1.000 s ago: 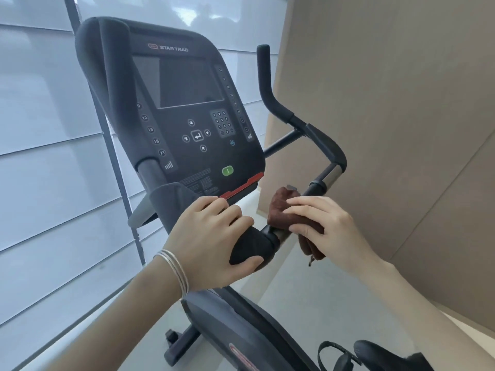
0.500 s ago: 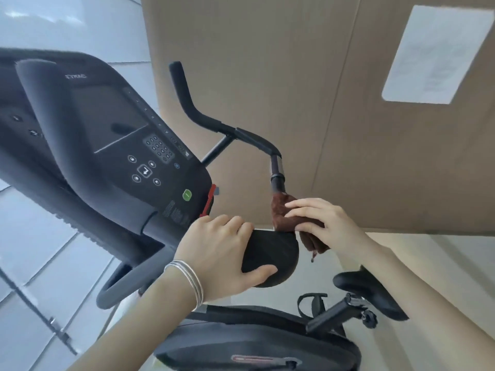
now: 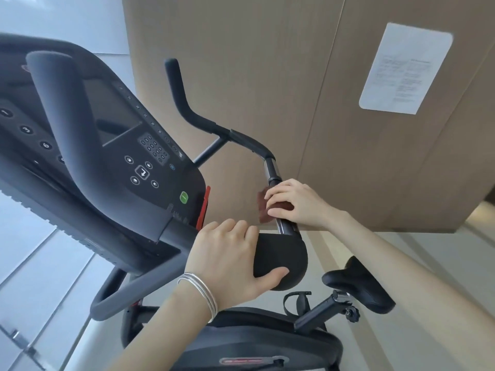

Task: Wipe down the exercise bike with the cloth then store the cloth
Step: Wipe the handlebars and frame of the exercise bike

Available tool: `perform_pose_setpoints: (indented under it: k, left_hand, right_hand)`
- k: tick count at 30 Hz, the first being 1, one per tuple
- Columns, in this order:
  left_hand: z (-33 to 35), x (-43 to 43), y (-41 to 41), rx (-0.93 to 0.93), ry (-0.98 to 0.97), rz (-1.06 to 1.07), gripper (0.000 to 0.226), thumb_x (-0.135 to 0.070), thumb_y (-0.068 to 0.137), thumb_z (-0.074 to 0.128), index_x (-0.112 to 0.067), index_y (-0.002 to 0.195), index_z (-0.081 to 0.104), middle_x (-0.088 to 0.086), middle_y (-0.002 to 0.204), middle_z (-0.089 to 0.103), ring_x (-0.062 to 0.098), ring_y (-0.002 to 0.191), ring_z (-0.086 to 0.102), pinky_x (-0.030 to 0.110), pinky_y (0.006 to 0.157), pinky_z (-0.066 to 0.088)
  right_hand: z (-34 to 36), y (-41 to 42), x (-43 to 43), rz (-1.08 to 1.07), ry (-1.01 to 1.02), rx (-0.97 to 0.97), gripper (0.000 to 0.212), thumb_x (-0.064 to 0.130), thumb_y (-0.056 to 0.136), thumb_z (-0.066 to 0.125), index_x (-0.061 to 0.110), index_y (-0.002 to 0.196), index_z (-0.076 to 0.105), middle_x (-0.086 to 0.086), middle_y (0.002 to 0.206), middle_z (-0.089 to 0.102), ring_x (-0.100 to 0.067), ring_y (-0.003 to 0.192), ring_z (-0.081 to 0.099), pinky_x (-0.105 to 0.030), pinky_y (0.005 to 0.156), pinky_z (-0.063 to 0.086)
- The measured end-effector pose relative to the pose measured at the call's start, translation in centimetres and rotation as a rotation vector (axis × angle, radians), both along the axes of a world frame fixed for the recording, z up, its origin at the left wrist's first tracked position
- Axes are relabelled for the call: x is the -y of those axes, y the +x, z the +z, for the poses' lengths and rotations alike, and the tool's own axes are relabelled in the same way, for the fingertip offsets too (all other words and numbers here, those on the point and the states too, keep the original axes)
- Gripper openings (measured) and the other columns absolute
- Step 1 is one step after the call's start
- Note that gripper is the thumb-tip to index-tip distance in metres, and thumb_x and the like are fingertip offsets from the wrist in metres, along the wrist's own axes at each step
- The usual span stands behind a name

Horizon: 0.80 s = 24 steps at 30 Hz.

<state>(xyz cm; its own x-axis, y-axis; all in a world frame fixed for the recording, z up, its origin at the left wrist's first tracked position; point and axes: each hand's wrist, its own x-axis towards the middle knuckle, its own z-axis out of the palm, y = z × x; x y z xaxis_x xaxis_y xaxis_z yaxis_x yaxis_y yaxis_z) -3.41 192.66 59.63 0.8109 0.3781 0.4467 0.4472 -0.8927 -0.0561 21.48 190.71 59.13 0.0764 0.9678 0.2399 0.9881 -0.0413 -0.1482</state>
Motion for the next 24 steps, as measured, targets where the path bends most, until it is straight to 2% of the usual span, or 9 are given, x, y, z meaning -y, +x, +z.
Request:
perform_pose_setpoints:
  k: [2, 5, 8, 10, 14, 16, 18, 20, 24]
  left_hand:
    - [0.0, 0.0, 0.0, 0.013, -0.018, -0.001, 0.070, -0.079, 0.073, 0.022, -0.024, 0.085, 0.065, -0.009, 0.072, 0.064, 0.015, 0.066, 0.059, 0.028, 0.060, 0.049]
    - [0.0, -0.1, 0.1, 0.022, -0.026, -0.017, 0.069, -0.078, 0.073, 0.024, -0.025, 0.086, 0.065, -0.009, 0.074, 0.066, 0.015, 0.068, 0.061, 0.029, 0.062, 0.051]
    - [0.0, -0.1, 0.1, 0.005, 0.005, -0.004, 0.066, -0.077, 0.072, 0.029, -0.022, 0.079, 0.065, -0.009, 0.068, 0.064, 0.016, 0.063, 0.060, 0.029, 0.059, 0.050]
    - [0.1, 0.0, 0.1, -0.005, 0.007, -0.003, 0.067, -0.077, 0.073, 0.028, -0.022, 0.078, 0.065, -0.008, 0.068, 0.063, 0.015, 0.063, 0.060, 0.029, 0.058, 0.050]
    - [0.1, 0.1, 0.1, 0.009, -0.008, -0.008, 0.070, -0.078, 0.073, 0.024, -0.023, 0.085, 0.066, -0.009, 0.073, 0.065, 0.015, 0.067, 0.061, 0.029, 0.061, 0.050]
    - [0.1, 0.0, 0.1, 0.010, 0.006, -0.008, 0.069, -0.078, 0.074, 0.026, -0.024, 0.086, 0.067, -0.009, 0.072, 0.065, 0.014, 0.064, 0.060, 0.027, 0.058, 0.048]
    - [0.0, -0.1, 0.0, -0.004, 0.017, -0.008, 0.069, -0.078, 0.074, 0.027, -0.023, 0.086, 0.067, -0.009, 0.070, 0.065, 0.014, 0.061, 0.059, 0.027, 0.056, 0.046]
    - [0.0, -0.1, 0.0, -0.014, 0.016, -0.017, 0.070, -0.078, 0.074, 0.024, -0.023, 0.085, 0.066, -0.008, 0.070, 0.064, 0.015, 0.061, 0.058, 0.027, 0.056, 0.045]
    - [0.1, 0.0, -0.1, -0.022, 0.006, -0.019, 0.072, -0.077, 0.074, 0.019, -0.023, 0.083, 0.065, -0.008, 0.071, 0.064, 0.015, 0.064, 0.058, 0.028, 0.058, 0.045]
  right_hand:
    - [-0.8, -0.3, 1.7, 0.115, 0.047, -0.014, 0.023, 0.055, 0.085, 0.051, 0.039, 0.092, 0.065, 0.027, 0.114, 0.059, -0.004, 0.117, 0.040, -0.038, 0.096, 0.037]
    - [-1.6, 0.0, 2.8, 0.183, 0.090, -0.121, 0.019, 0.052, 0.085, 0.054, 0.039, 0.093, 0.065, 0.028, 0.113, 0.058, -0.003, 0.116, 0.040, -0.028, 0.098, 0.037]
    - [-1.3, 0.1, 0.8, 0.101, 0.102, -0.064, 0.013, 0.047, 0.081, 0.059, 0.038, 0.088, 0.067, 0.026, 0.110, 0.059, -0.006, 0.111, 0.041, -0.037, 0.092, 0.043]
    - [-0.4, 0.2, -0.8, 0.012, 0.044, -0.008, 0.014, 0.046, 0.083, 0.058, 0.037, 0.088, 0.067, 0.027, 0.112, 0.057, -0.007, 0.111, 0.039, -0.043, 0.092, 0.042]
    - [0.0, -0.1, -0.9, -0.028, -0.089, 0.095, 0.024, 0.051, 0.090, 0.046, 0.039, 0.095, 0.065, 0.025, 0.121, 0.052, -0.012, 0.121, 0.034, -0.045, 0.091, 0.039]
    - [-0.5, -0.8, 0.3, 0.037, -0.129, 0.153, 0.032, 0.057, 0.089, 0.036, 0.041, 0.097, 0.062, 0.026, 0.122, 0.050, -0.012, 0.124, 0.030, -0.042, 0.083, 0.035]
    - [-0.8, -1.1, 1.4, 0.097, -0.183, 0.124, 0.038, 0.064, 0.086, 0.027, 0.045, 0.099, 0.057, 0.029, 0.122, 0.047, -0.007, 0.124, 0.026, -0.040, 0.079, 0.029]
    - [-0.5, -0.8, 1.6, 0.098, -0.230, 0.041, 0.035, 0.065, 0.086, 0.029, 0.048, 0.100, 0.056, 0.030, 0.123, 0.045, -0.007, 0.124, 0.024, -0.042, 0.082, 0.031]
    - [-0.3, 0.1, 0.3, 0.023, -0.176, -0.133, 0.020, 0.051, 0.091, 0.044, 0.044, 0.096, 0.062, 0.025, 0.122, 0.045, -0.020, 0.122, 0.033, -0.043, 0.103, 0.029]
